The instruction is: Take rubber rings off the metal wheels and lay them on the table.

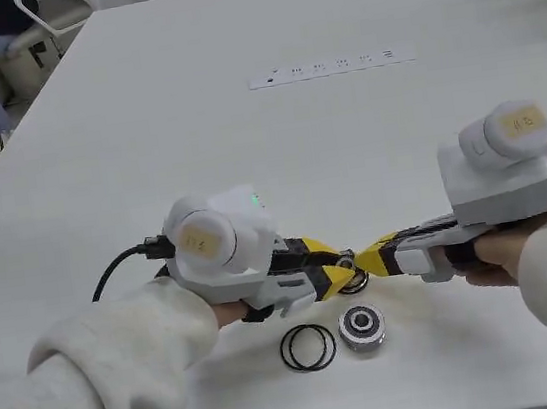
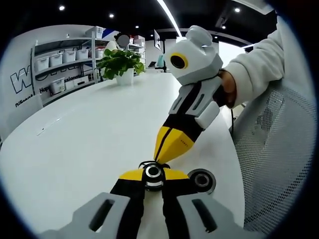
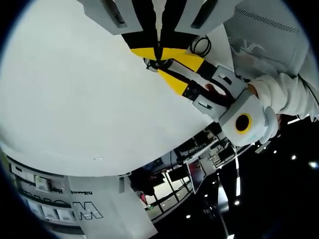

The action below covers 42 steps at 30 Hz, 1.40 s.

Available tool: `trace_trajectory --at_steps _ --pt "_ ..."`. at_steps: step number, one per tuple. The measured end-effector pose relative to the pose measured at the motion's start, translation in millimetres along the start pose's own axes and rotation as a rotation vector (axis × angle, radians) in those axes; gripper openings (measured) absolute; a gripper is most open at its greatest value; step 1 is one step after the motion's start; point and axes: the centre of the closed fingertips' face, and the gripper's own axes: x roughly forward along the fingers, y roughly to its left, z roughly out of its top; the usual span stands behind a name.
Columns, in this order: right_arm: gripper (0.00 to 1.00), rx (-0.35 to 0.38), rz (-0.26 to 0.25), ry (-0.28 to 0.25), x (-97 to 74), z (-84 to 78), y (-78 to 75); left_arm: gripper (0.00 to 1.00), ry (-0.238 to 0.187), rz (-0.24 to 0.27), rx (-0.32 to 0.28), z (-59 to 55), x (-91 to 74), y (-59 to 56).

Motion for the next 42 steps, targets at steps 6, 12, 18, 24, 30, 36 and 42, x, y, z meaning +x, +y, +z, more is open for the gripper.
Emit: trace_trajectory --at_steps 6,12,18,24,30,36,42 --pt "0.00 -0.010 0.003 -0.001 0.2 0.7 0.1 0.07 0.000 0.001 -0.001 -0.2 0.1 0.3" --pt "0.00 -0.008 0.010 -0.004 0.3 1.4 1.3 0.07 -0.001 0.005 -0.002 -0.3 0.3 0.7" --pt "0.00 -0.007 0.026 -0.030 -0.1 7.4 5.7 0.07 -0.001 0.010 -0.007 -0.4 0.9 1.1" --pt "0.00 -0.006 0.015 -0.012 0.7 2.8 2.8 0.08 0.004 0.013 -0.011 -0.4 1.4 1.0" --pt "0.00 0.013 0.008 -0.013 -1.5 3.1 1.6 0.08 0.039 0.008 -0.022 0.6 1.3 0.8" --pt "0.00 0.025 0.004 -0.013 -3.0 2.8 -0.1 0.19 0.054 -0.024 -0.062 5.0 -2.4 -4.6" --pt "0.00 0.018 0.000 -0.011 -4.8 2.4 -1.9 0.30 0.079 -0.037 -0.050 9.9 -11.0 -8.6"
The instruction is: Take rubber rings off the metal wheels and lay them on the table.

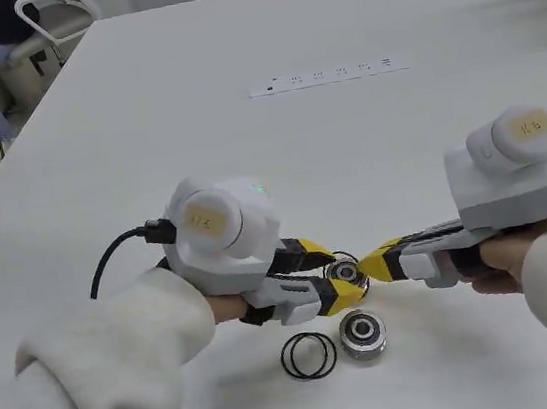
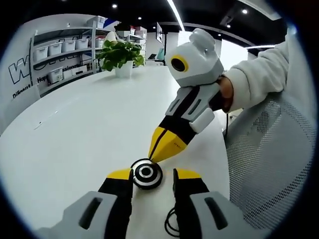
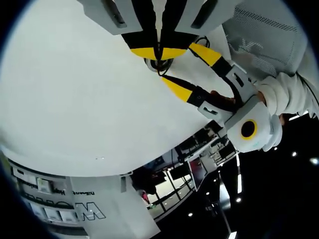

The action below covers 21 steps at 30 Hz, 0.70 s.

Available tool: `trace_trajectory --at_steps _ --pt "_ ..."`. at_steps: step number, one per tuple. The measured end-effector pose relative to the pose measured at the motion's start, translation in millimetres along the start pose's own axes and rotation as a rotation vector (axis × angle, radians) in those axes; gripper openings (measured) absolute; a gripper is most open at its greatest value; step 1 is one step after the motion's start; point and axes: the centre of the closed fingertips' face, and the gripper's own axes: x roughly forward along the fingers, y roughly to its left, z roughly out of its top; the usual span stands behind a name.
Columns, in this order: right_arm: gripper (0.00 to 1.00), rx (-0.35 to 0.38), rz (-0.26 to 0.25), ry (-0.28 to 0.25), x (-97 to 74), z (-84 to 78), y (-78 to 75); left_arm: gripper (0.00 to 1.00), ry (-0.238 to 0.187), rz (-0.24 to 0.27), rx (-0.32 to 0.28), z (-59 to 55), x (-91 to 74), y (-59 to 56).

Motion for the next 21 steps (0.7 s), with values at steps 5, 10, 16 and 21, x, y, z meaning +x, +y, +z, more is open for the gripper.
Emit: trace_trajectory --at_steps 5,10,16,21 --pt "0.00 0.013 -0.005 -0.005 -2.7 0.1 -3.4 0.45 -0.011 0.010 0.025 8.8 -10.7 3.7" --pt "0.00 0.025 -0.006 -0.017 -4.6 2.5 -3.2 0.50 -0.018 0.027 0.037 11.7 -25.6 11.0" --pt "0.00 0.036 -0.001 -0.038 -6.8 7.3 -1.9 0.56 -0.061 0.049 0.035 19.9 -47.8 15.8" --pt "0.00 0.060 0.006 -0.065 -10.0 12.4 -1.3 0.60 -0.086 0.048 0.060 22.4 -62.1 15.6"
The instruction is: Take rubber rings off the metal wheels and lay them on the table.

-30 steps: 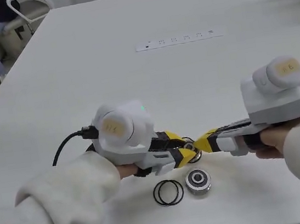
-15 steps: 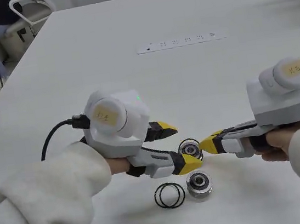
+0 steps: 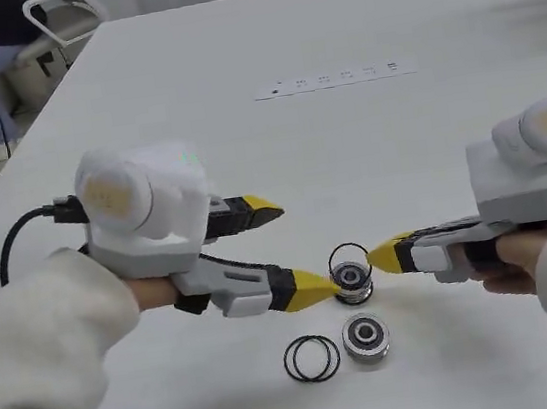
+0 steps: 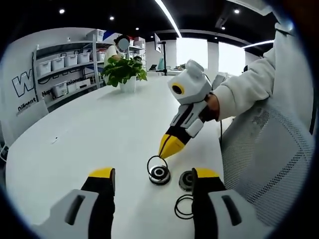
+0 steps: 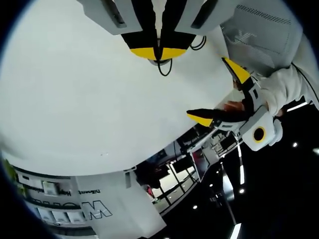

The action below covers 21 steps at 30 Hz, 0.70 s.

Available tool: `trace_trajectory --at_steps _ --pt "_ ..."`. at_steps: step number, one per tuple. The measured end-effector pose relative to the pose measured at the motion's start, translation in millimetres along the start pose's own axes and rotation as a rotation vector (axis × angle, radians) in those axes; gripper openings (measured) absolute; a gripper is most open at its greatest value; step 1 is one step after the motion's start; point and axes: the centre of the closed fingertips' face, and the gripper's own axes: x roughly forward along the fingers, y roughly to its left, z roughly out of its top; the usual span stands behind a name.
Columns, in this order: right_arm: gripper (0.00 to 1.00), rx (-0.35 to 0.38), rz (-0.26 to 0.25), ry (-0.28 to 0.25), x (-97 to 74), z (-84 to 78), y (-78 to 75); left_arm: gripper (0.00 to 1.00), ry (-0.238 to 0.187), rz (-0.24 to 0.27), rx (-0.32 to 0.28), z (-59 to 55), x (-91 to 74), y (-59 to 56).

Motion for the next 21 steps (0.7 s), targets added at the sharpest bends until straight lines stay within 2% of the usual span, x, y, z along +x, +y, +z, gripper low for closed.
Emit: trace_trajectory --at_steps 10,16,21 --pt "0.00 0.012 0.008 -0.026 -3.2 6.4 2.8 0.65 -0.021 0.003 -0.001 -2.3 -24.3 -5.2" --pt "0.00 0.009 0.027 -0.038 -3.8 10.9 9.7 0.72 -0.029 0.035 -0.020 -11.3 -41.6 -7.2" --pt "0.00 0.004 0.050 -0.044 -2.9 13.7 18.1 0.72 -0.046 0.058 -0.047 -17.1 -55.0 -9.3"
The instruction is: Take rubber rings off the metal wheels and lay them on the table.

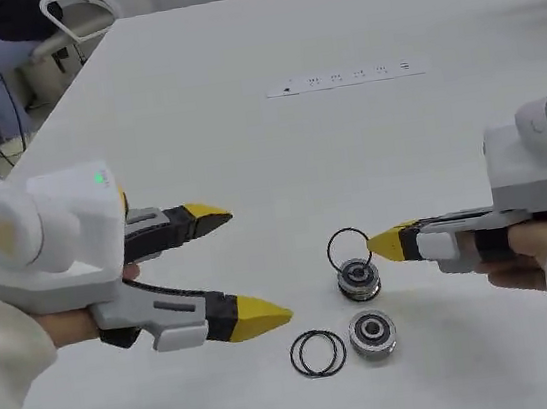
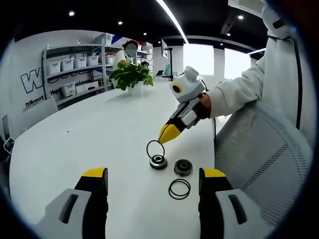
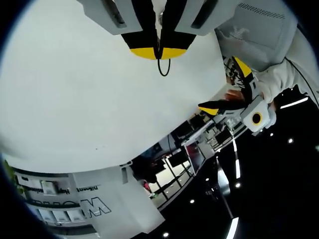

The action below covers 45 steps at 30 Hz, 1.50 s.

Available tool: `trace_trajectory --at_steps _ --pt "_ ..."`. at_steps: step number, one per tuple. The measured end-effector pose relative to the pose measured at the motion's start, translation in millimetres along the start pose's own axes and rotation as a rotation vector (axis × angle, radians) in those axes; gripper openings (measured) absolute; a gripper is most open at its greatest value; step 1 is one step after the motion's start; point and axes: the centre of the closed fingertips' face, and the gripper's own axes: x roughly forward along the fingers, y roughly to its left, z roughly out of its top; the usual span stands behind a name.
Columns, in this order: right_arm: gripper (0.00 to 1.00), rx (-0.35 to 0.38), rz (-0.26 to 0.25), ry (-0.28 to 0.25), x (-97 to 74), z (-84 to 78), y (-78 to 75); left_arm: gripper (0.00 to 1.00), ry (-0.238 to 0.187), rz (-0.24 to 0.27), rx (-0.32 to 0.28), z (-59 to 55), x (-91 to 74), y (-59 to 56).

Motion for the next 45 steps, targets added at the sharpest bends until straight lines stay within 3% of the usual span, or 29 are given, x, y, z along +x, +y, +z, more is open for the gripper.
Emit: trace_trajectory --at_steps 6,11,17,25,35,38,45 --pt "0.00 -0.011 0.024 0.004 2.0 0.5 9.3 0.75 -0.008 0.002 -0.041 -12.3 -12.5 -7.7" --pt "0.00 -0.015 0.039 0.003 2.9 1.6 15.7 0.80 -0.010 0.018 -0.055 -19.9 -20.2 -5.9" --pt "0.00 -0.022 0.053 0.013 4.7 -0.3 21.9 0.83 0.023 0.012 -0.068 -34.5 -23.1 -9.4" --pt "0.00 -0.039 0.072 0.044 9.1 -7.0 30.5 0.97 0.056 -0.035 -0.094 -45.1 -20.2 -20.5" --pt "0.00 -0.067 0.094 0.090 14.3 -17.2 39.3 0.99 0.081 -0.082 -0.120 -52.3 -17.6 -30.4" --pt "0.00 -0.074 0.101 0.106 16.1 -20.9 41.5 0.99 0.106 -0.110 -0.129 -58.4 -16.0 -36.3" --pt "0.00 -0.099 0.120 0.163 22.0 -35.7 46.2 0.99 0.139 -0.117 -0.134 -65.5 -15.7 -38.3"
